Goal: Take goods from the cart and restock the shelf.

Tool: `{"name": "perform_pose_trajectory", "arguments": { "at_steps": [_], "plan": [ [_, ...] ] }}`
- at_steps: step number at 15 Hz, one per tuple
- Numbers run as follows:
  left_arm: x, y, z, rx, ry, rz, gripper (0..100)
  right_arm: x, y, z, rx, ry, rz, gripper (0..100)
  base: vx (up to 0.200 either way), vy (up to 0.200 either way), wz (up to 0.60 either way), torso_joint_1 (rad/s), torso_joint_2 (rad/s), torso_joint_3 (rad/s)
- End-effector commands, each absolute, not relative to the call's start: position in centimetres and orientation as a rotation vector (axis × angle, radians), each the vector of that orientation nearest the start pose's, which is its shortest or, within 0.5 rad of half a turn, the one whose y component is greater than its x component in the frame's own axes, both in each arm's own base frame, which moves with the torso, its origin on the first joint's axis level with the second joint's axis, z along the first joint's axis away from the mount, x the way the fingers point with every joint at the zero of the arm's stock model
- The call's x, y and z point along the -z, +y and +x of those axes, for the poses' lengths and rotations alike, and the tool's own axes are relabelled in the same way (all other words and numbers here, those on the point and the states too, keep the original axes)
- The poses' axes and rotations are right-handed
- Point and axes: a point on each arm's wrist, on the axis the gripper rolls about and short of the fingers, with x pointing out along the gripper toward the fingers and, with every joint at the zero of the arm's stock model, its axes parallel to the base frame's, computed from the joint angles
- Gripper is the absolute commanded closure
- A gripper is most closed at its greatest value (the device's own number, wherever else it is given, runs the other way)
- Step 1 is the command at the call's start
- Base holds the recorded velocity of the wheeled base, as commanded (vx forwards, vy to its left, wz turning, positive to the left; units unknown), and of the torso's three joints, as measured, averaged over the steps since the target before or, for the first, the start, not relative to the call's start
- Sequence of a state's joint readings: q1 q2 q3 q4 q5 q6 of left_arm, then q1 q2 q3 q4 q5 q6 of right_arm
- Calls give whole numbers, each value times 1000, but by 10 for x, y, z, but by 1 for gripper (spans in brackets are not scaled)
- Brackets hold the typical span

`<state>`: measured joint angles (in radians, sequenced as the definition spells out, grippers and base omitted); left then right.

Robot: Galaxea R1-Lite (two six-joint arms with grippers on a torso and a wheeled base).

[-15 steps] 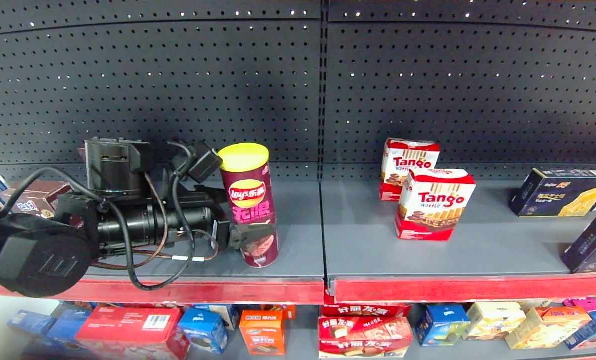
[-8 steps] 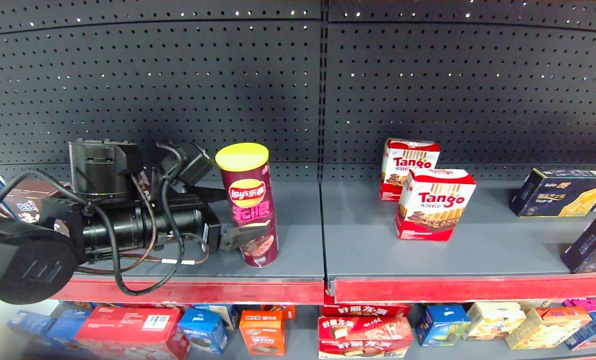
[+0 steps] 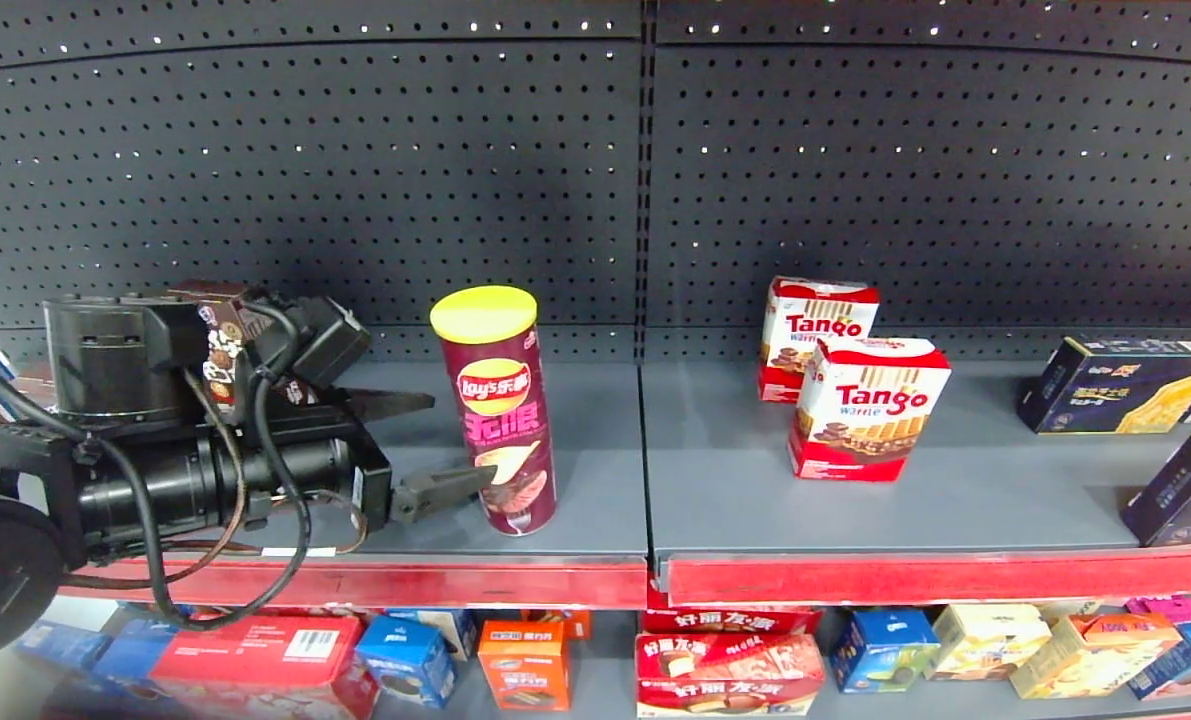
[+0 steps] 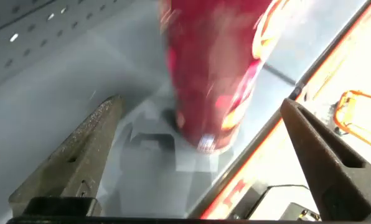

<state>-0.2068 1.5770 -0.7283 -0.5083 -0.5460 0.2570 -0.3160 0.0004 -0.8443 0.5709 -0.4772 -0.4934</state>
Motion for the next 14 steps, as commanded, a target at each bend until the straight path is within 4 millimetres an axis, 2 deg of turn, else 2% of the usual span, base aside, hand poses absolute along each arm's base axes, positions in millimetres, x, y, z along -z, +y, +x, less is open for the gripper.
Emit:
{"name": "perform_pose_trajectory", "arguments": {
  "at_steps": [1,4,7,10,11,14],
  "plan": [
    [-190,-56,244,756,229,184,0,-208,35,-141,842,-82,-440,100,0,0,0,0,0,0],
    [-199,-47,226,722,193,188,0,-208,35,-141,841,-88,-427,100,0,0,0,0,0,0],
    [-214,-25,202,535,139,196,0,-208,35,-141,840,-97,-411,100,0,0,0,0,0,0],
    [-226,-14,156,349,70,79,0,-210,36,-143,843,-117,-395,100,0,0,0,0,0,0],
    [-227,-12,147,286,54,55,0,-211,36,-144,844,-120,-390,100,0,0,0,0,0,0],
    [-222,-9,112,193,1,-8,0,-212,37,-146,849,-129,-389,100,0,0,0,0,0,0]
  ]
}}
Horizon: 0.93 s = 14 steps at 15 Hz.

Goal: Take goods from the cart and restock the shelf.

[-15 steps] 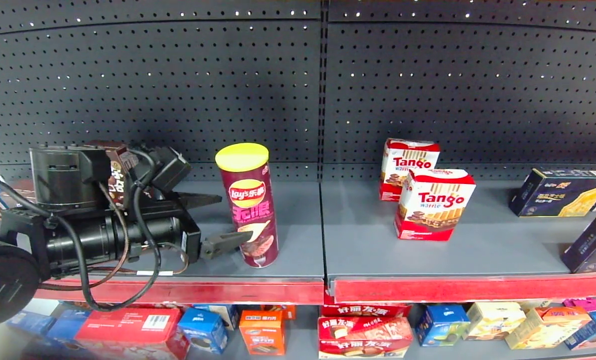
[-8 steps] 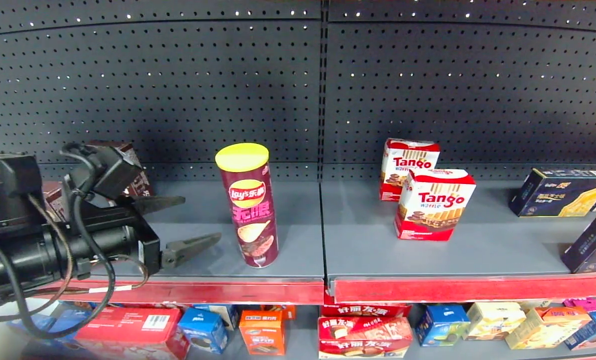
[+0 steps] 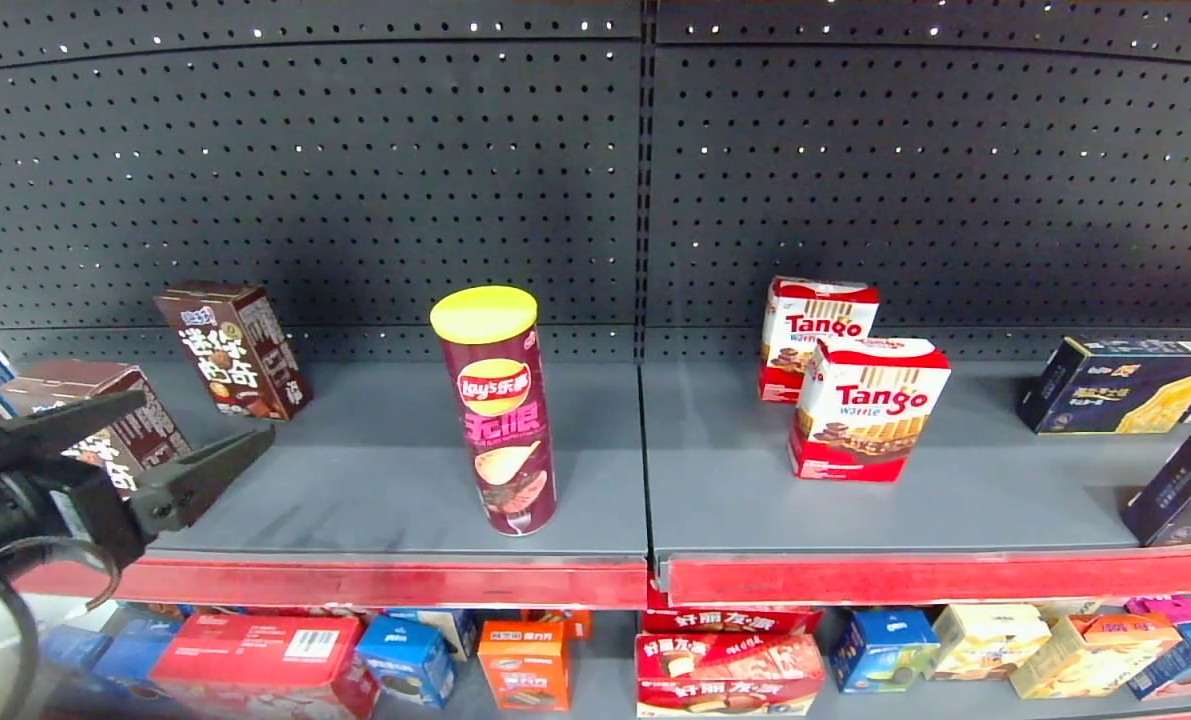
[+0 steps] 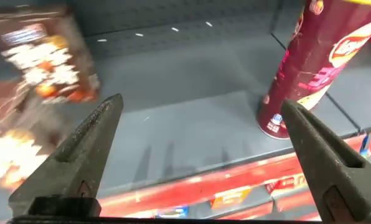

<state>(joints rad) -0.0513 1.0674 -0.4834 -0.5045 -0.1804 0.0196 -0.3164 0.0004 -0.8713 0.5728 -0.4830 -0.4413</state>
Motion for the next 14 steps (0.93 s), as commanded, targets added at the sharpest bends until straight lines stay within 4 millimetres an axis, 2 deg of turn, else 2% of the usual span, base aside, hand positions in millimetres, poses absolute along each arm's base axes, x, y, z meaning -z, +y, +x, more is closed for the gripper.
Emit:
{"name": "perform_pose_trajectory", "arguments": {
  "at_steps": [1,4,7,9,10,12,14],
  "plan": [
    [-218,-7,98,158,-21,-7,0,-213,39,-147,860,-131,-390,100,0,0,0,0,0,0],
    [-217,-4,76,61,-40,-5,0,-215,42,-149,877,-144,-390,100,0,0,0,0,0,0],
    [-208,0,43,-31,21,-5,0,-240,41,-130,888,-112,-323,100,0,0,0,0,0,0],
    [-199,1,28,-38,70,2,0,-264,28,-99,850,-48,-221,100,0,0,0,0,0,0],
    [-196,1,25,-52,87,6,0,-270,24,-88,826,-33,-192,100,0,0,0,0,0,0],
    [-194,2,21,-73,110,45,0,-284,13,-50,617,23,-141,100,0,0,0,0,0,0],
    [-195,2,24,-79,128,71,0,-286,10,-32,420,71,-135,100,0,0,0,0,0,0]
  ]
}}
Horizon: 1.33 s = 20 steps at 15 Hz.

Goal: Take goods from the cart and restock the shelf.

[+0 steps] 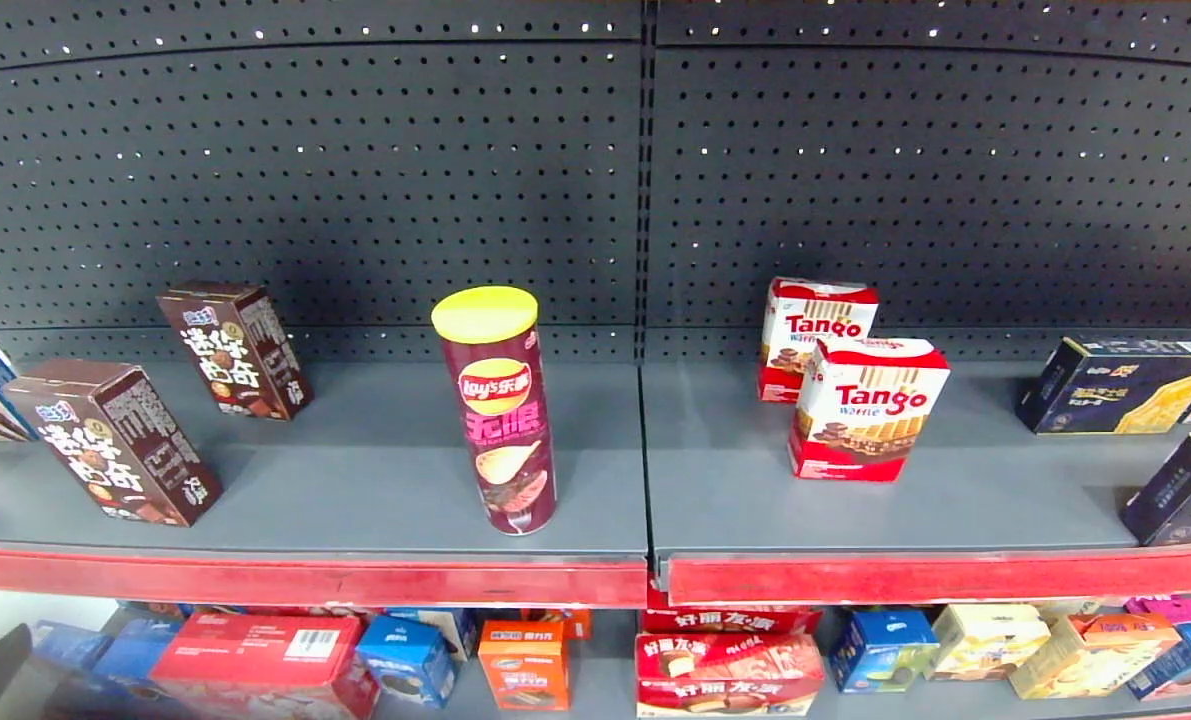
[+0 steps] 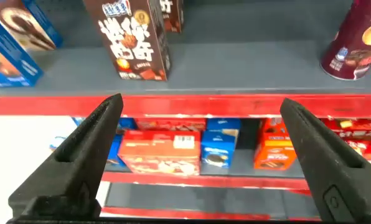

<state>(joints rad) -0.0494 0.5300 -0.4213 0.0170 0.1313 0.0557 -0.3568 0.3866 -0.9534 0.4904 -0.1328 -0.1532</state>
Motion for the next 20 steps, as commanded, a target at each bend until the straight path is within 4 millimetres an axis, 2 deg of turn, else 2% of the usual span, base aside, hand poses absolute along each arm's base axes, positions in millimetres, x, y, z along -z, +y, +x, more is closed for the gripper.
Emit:
{"name": "perform_pose_trajectory", "arguments": {
  "at_steps": [1,3,6,7,8,9,11,13,14,17,20],
  "plan": [
    [-195,2,26,-89,141,79,0,-287,8,-25,366,92,-131,100,0,0,0,0,0,0],
    [-195,3,33,-155,170,113,0,-297,2,3,204,138,-116,100,0,0,0,0,0,0],
    [-193,3,37,-173,199,121,0,-316,-10,52,91,172,-104,100,0,0,0,0,0,0],
    [-193,3,37,-176,199,123,0,-317,-11,54,88,170,-105,100,0,0,0,0,0,0],
    [-191,4,40,-189,216,125,0,-329,-15,98,103,144,-81,100,0,0,0,0,0,0],
    [-191,4,41,-196,221,127,0,-333,-8,116,69,117,-52,100,0,0,0,0,0,0],
    [-190,4,43,-205,230,129,0,-336,16,136,-26,104,24,100,0,0,0,0,0,0],
    [-191,4,42,-210,226,129,0,-335,52,152,-140,145,85,100,0,0,0,0,0,0],
    [-191,4,41,-222,223,129,0,-333,69,158,-142,146,104,100,0,0,0,0,0,0],
    [-189,5,35,-246,207,127,0,-330,104,171,-173,114,122,100,0,0,0,0,0,0],
    [-188,5,32,-248,195,127,0,-330,119,166,-236,120,113,100,0,0,0,0,0,0]
  ]
}}
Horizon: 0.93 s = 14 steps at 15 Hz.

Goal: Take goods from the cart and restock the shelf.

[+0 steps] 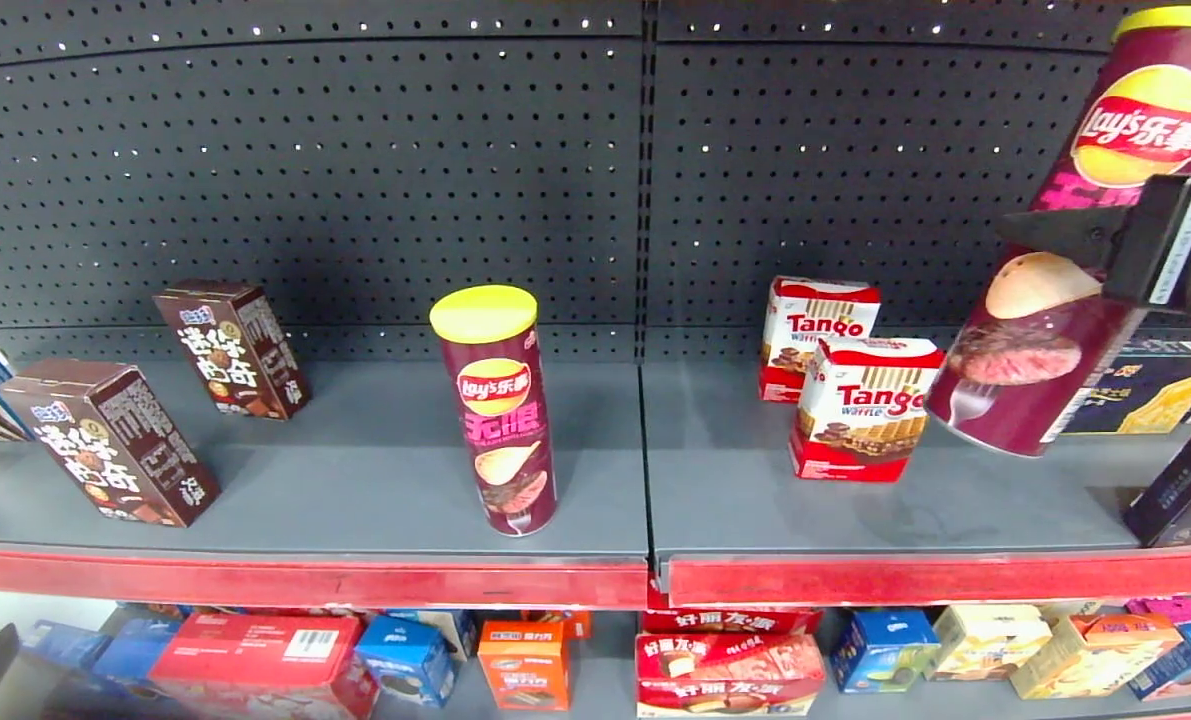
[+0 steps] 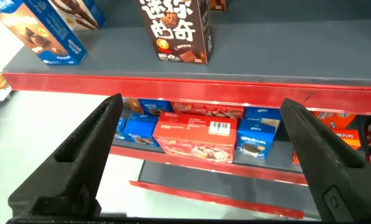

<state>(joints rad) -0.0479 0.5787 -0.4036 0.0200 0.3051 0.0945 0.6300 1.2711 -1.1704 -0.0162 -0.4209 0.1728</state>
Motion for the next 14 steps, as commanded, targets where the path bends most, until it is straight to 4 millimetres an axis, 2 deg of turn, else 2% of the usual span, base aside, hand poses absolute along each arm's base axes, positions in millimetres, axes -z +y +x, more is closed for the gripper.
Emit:
{"name": "perform_pose_trajectory", "arguments": {
  "at_steps": [1,7,11,14],
  "plan": [
    [-188,5,31,-250,192,127,0,-327,124,166,-252,131,105,100,0,0,0,0,0,0],
    [-187,6,28,-264,179,127,0,-321,151,184,-309,157,8,100,0,0,0,0,0,0],
    [-187,6,26,-263,175,126,0,-320,181,188,-419,153,-77,100,0,0,0,0,0,0],
    [-187,6,28,-264,180,128,0,-317,201,209,-421,165,-90,100,0,0,0,0,0,0]
  ]
}}
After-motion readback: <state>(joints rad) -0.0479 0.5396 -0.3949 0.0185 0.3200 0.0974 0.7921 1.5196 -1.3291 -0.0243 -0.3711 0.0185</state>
